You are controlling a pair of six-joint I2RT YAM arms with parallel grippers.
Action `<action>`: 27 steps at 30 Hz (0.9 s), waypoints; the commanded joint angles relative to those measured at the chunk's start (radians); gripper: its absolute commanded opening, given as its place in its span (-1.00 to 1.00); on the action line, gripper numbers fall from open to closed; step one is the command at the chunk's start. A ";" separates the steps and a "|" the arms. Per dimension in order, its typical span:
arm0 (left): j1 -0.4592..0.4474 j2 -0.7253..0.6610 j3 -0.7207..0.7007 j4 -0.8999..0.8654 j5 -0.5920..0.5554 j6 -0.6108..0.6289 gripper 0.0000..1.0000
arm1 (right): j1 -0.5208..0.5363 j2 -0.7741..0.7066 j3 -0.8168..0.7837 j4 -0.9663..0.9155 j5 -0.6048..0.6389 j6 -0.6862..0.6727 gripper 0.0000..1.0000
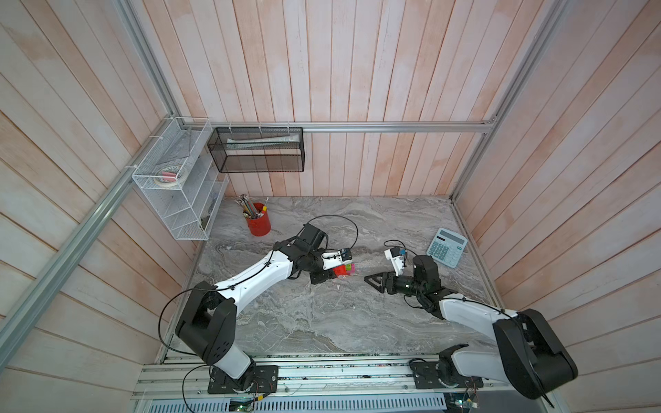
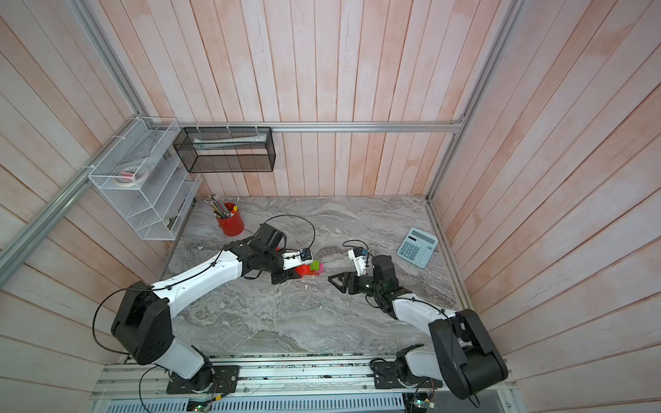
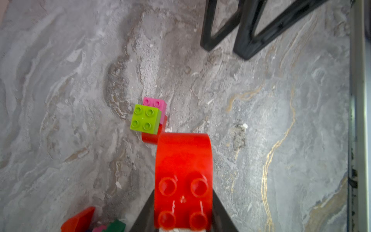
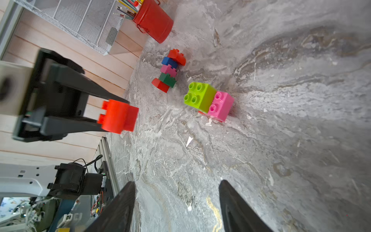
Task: Assemble the letter s with lego
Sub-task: Assemble the lego brick with the lego brick.
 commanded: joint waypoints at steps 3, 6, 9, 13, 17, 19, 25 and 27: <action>0.019 0.080 0.106 -0.073 0.089 0.018 -0.39 | -0.020 0.172 0.078 0.191 -0.131 0.188 0.35; 0.022 0.120 0.153 -0.077 0.101 0.028 -0.39 | -0.026 0.266 0.110 0.254 -0.146 0.245 0.41; 0.027 0.160 0.199 -0.086 0.120 0.044 -0.39 | -0.028 0.362 0.146 0.320 -0.177 0.299 0.41; 0.029 0.204 0.240 -0.085 0.133 0.076 -0.39 | -0.034 0.470 0.196 0.393 -0.222 0.361 0.40; 0.033 0.248 0.286 -0.124 0.140 0.119 -0.40 | -0.033 0.545 0.259 0.396 -0.255 0.370 0.39; 0.034 0.264 0.303 -0.133 0.126 0.134 -0.40 | -0.034 0.578 0.282 0.388 -0.268 0.370 0.39; 0.036 0.319 0.366 -0.170 0.105 0.160 -0.40 | -0.034 0.637 0.332 0.346 -0.282 0.354 0.39; 0.036 0.326 0.374 -0.169 0.107 0.162 -0.40 | -0.034 0.652 0.344 0.341 -0.289 0.355 0.38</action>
